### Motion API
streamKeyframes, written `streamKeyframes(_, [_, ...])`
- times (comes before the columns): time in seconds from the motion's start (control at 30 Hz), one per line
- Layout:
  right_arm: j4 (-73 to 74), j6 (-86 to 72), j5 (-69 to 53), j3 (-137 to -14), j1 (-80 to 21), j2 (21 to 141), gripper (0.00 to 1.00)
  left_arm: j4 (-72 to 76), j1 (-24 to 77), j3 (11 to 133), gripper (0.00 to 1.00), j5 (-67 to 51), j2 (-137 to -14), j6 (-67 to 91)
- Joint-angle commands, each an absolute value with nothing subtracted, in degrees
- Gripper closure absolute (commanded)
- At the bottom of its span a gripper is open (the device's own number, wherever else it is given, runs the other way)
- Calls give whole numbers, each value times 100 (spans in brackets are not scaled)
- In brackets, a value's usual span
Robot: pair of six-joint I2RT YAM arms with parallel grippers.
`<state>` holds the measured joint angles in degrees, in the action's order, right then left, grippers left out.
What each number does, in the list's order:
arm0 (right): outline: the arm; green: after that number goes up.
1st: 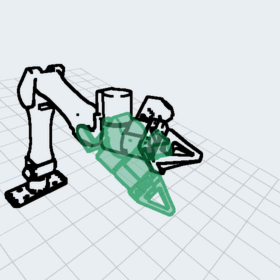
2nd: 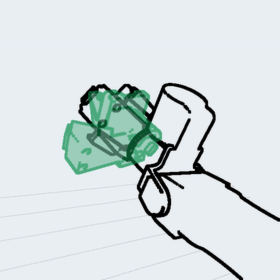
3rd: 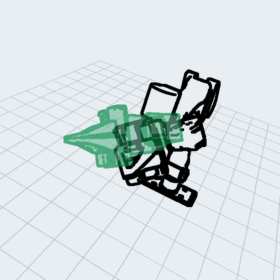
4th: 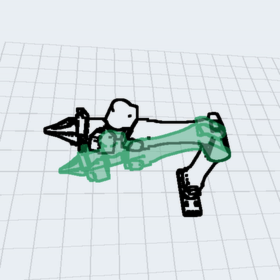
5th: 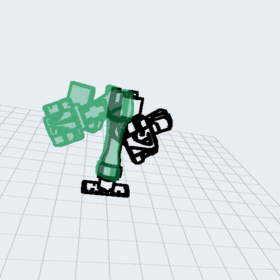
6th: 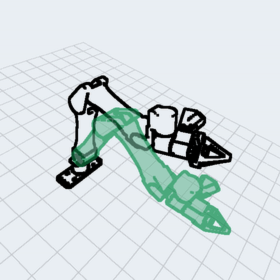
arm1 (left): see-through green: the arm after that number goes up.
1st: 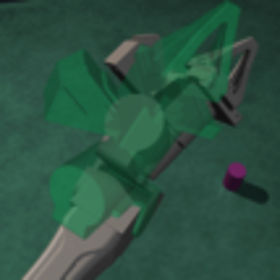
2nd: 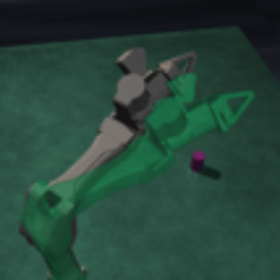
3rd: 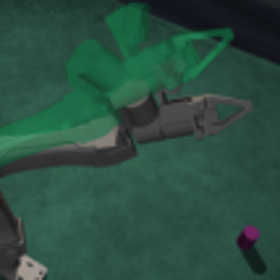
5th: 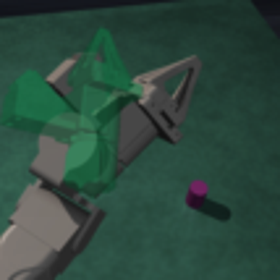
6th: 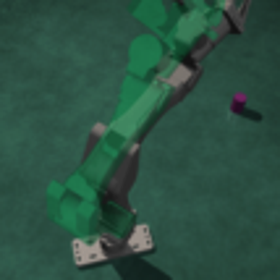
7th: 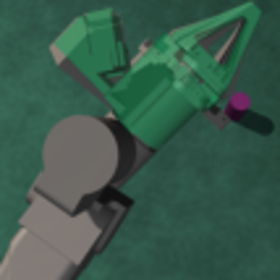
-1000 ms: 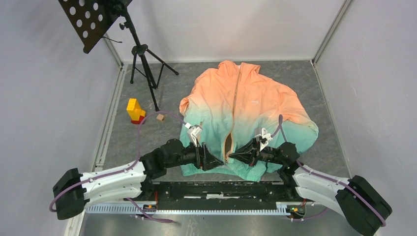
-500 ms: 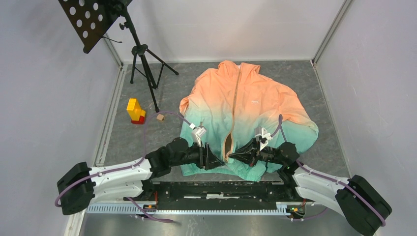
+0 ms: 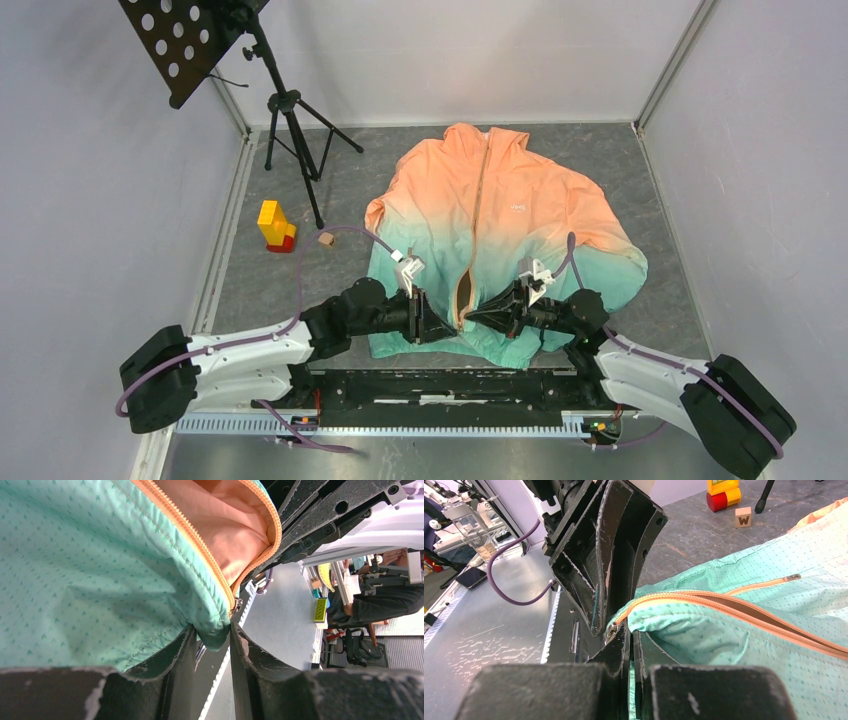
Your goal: Zip up the jacket
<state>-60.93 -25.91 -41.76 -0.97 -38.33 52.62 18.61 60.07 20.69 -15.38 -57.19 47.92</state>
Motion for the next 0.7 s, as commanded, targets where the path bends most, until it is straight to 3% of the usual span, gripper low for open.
streamKeyframes(0.0, [-6573, -2645, -4195, 246, -3813, 5306, 100, 2161, 5990, 2312, 63, -1644, -5713, 4583])
streamKeyframes(0.1, [-6641, -2689, -4186, 255, -3814, 5324, 100, 2162, 5984, 2337, 68, -1665, -5718, 4549])
streamKeyframes(0.33, [-7160, -3336, -3965, 273, -3812, 5525, 100, 1813, 5994, 2459, 98, -1669, -5837, 4345])
streamKeyframes(0.67, [-8620, -4966, -3039, 565, -3814, 6145, 100, 1433, 5988, 2369, 98, -2105, -5959, 3973])
